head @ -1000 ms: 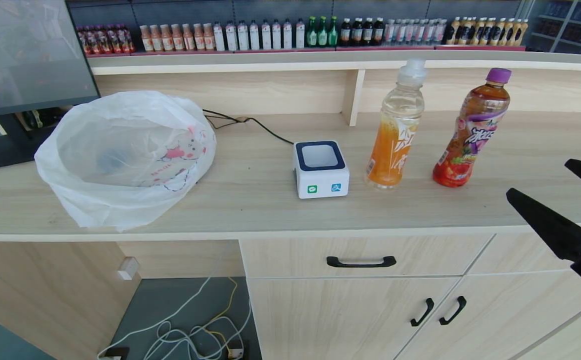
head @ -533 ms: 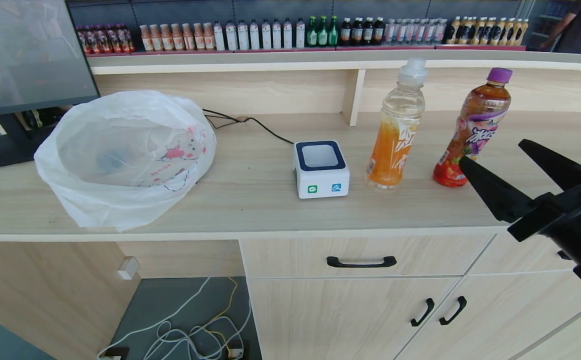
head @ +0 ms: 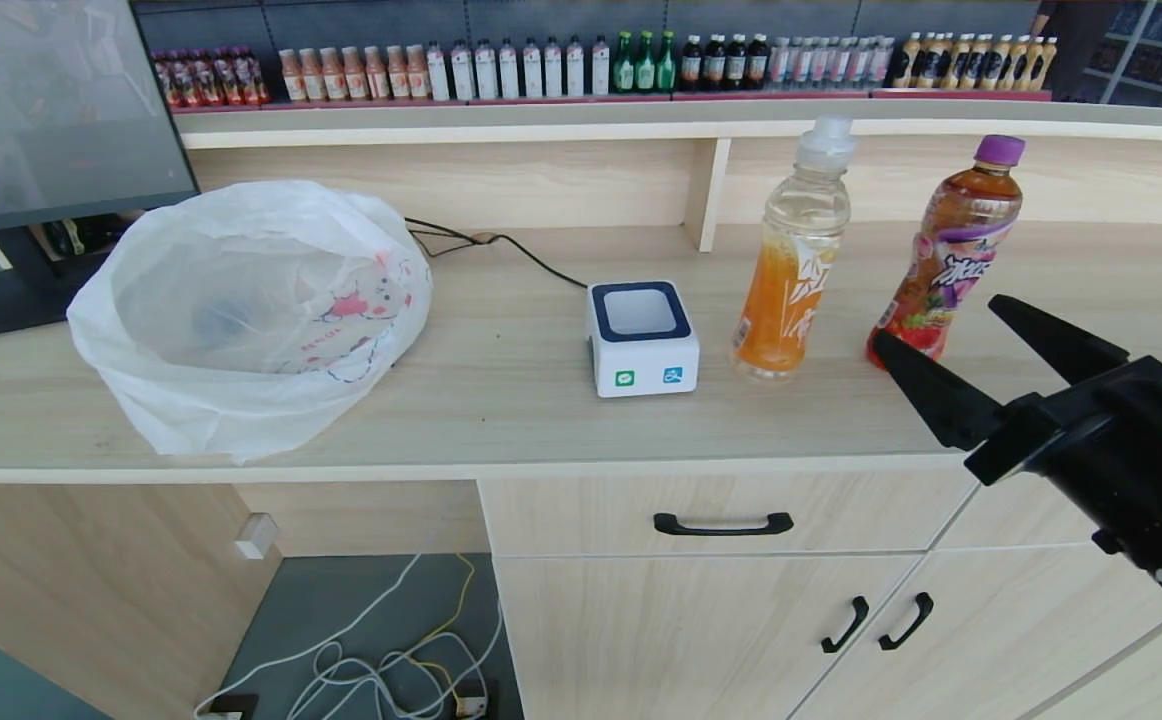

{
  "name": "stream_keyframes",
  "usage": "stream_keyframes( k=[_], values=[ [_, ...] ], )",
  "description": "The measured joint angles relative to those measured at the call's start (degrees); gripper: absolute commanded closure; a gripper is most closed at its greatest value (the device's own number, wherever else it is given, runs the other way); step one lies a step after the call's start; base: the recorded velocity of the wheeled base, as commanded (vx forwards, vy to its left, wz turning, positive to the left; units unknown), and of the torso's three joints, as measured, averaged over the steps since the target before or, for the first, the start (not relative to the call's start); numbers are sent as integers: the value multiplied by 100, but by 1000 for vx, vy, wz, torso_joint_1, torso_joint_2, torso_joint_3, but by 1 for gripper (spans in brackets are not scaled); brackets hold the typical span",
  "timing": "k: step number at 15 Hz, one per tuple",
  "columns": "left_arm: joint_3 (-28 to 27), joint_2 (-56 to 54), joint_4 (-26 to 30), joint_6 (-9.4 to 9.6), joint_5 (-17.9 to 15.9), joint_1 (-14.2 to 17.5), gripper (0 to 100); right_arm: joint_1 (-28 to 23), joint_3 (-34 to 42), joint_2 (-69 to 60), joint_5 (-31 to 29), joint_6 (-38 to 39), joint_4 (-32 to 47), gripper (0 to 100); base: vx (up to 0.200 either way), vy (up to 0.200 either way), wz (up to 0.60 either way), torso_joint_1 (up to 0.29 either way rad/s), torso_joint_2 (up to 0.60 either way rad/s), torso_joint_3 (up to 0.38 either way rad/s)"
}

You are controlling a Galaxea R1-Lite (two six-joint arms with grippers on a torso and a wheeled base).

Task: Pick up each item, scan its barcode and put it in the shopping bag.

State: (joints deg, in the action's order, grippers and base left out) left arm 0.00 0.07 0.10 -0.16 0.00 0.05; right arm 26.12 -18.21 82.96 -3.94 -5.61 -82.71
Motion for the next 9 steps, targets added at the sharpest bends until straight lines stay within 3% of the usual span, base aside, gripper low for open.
stream_keyframes(
  k=[9],
  values=[
    [0, 0, 0, 0, 0, 0, 0, 297, -500, 935, 11, 33, -50, 0, 0, 0, 0, 0, 0, 0]
  ],
)
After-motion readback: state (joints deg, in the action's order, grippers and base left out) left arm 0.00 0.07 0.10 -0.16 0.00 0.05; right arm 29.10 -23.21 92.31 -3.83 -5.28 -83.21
